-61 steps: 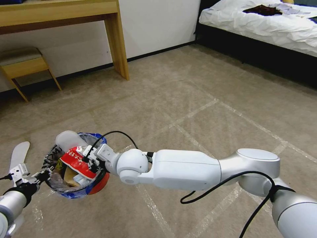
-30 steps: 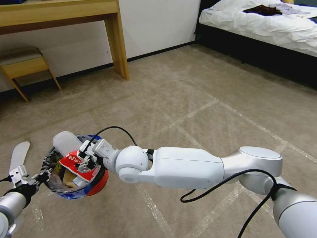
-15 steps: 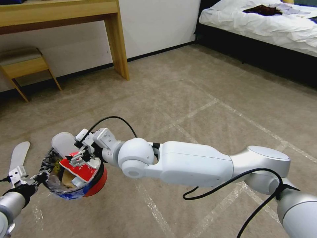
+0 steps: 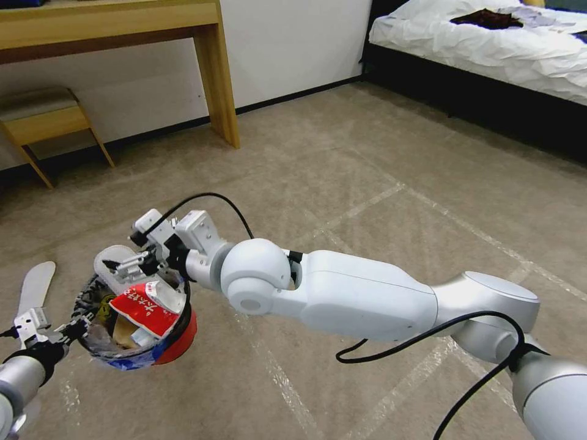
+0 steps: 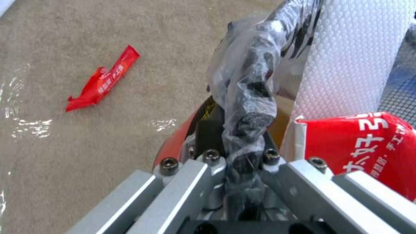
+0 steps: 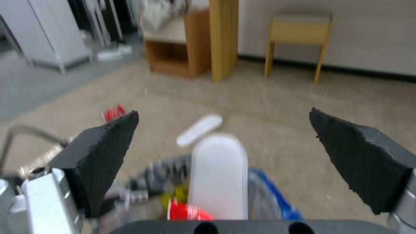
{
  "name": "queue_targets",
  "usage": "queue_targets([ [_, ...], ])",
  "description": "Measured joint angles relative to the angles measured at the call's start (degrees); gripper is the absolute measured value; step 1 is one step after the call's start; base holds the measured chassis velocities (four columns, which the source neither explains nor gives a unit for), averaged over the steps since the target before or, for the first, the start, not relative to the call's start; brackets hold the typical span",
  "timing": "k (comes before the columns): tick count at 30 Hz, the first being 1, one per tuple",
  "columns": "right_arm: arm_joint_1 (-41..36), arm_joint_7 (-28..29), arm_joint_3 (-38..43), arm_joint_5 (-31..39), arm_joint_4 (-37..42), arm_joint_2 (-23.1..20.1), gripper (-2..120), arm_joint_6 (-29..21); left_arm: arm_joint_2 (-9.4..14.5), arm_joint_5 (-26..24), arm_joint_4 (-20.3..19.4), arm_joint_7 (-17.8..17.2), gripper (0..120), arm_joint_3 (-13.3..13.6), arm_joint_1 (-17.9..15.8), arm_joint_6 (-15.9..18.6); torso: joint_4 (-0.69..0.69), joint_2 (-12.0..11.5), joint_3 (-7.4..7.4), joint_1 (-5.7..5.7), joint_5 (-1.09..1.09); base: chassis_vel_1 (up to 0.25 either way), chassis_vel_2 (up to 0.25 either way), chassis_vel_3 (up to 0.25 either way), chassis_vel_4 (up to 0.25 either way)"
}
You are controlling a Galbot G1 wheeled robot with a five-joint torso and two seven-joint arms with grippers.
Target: Pick up the trash bin and place the garbage on the floor into it.
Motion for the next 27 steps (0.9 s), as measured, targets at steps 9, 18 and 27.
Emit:
queue_targets([
  [9,-3.7,-4.4,6.5,-2.6,0.9,-1.9,100,11.5,-0.4,1.0,-0.1,0.1,0,-0.3,0.4,-0.1,0.00,0.0,0.00,0.00,0.00,0.000,0.000,0.000,0.000],
  [18,-10.7,-6.6,23.8,-6.5,2.3,-8.1,100,18.1,-1.7,1.0,-2.6,0.3,0,-1.8,1.5,-0.2,0.01,0.0,0.00,0.00,0.01,0.000,0.000,0.000,0.000],
  [27,-25.1,-7.5,44.3,-12.8,5.1,-15.7,100,19.7,-3.3,2.4,-3.9,0.3,0,-1.8,2.6,-0.3,-0.03,0.0,0.00,0.00,0.04,0.000,0.000,0.000,0.000],
])
